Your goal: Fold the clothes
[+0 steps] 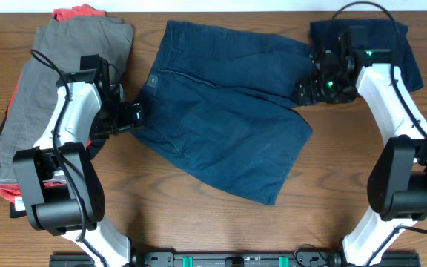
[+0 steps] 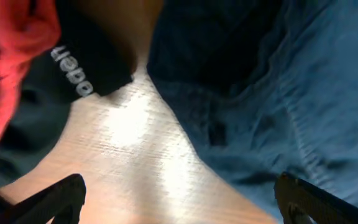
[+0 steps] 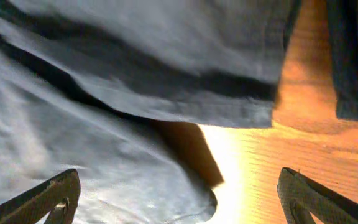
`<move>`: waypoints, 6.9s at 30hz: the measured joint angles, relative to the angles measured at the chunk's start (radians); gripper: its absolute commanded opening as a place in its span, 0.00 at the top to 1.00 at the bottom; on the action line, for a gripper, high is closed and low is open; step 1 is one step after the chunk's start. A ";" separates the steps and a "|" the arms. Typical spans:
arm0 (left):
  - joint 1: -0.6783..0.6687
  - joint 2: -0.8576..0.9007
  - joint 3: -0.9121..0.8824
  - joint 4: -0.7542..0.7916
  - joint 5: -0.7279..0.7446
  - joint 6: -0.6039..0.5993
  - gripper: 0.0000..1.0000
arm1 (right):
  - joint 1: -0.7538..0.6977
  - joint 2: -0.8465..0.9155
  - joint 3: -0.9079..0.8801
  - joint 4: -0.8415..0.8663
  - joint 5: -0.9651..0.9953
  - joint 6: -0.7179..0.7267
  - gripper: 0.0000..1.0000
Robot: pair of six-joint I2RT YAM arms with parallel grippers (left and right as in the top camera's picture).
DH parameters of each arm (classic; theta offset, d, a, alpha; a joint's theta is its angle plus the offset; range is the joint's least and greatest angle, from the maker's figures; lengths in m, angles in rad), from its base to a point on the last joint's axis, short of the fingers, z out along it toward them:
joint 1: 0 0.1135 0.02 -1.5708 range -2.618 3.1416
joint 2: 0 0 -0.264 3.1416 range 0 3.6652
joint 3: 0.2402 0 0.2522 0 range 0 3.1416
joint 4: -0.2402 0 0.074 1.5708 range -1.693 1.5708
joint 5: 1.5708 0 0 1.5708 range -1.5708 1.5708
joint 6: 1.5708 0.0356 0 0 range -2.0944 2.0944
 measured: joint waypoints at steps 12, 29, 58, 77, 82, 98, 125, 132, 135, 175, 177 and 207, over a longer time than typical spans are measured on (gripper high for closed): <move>-0.104 0.000 -0.050 0.205 -0.005 -0.237 0.01 | 0.116 -0.002 0.024 -0.073 0.204 0.358 0.01; -0.120 0.000 -0.162 0.363 -0.164 -0.581 0.60 | 0.143 -0.002 0.024 -0.108 0.302 0.571 0.01; -0.007 -0.082 -0.176 -0.177 -0.276 -1.196 0.94 | 0.228 -0.003 -0.052 -0.187 0.248 0.577 0.01; -0.123 -0.290 -0.176 -0.045 -0.248 -0.783 0.94 | 0.342 -0.046 -0.068 -0.217 0.195 0.543 0.07; -0.123 -0.403 -0.176 -0.042 -0.246 -0.750 0.94 | 0.374 -0.163 -0.127 -0.216 0.193 0.539 0.10; -0.123 -0.416 -0.176 -0.025 -0.245 -0.732 0.94 | 0.686 -0.227 -0.496 -0.053 0.105 0.556 0.20; -0.123 -0.416 -0.176 -0.041 -0.245 -0.732 0.94 | 0.779 -0.228 -0.672 0.006 0.106 0.742 0.80; -0.123 -0.416 -0.176 -0.043 -0.245 -0.732 0.94 | 0.779 -0.228 -0.672 0.011 0.109 0.746 0.99; -0.123 -0.416 -0.176 -0.048 -0.245 -0.732 0.94 | 0.774 -0.228 -0.672 0.010 0.114 0.753 0.99; -0.377 -0.792 -0.176 -0.150 -0.215 -0.520 0.94 | 0.018 -0.685 -0.069 -0.512 0.092 0.294 0.99; -0.399 -0.792 -0.176 -0.174 -0.214 -0.528 0.94 | 0.011 -0.690 -0.038 -0.549 0.093 0.273 0.99; -0.371 -0.384 -0.175 0.253 -0.465 -0.654 0.94 | 0.013 -0.181 -0.009 0.042 0.076 0.181 0.99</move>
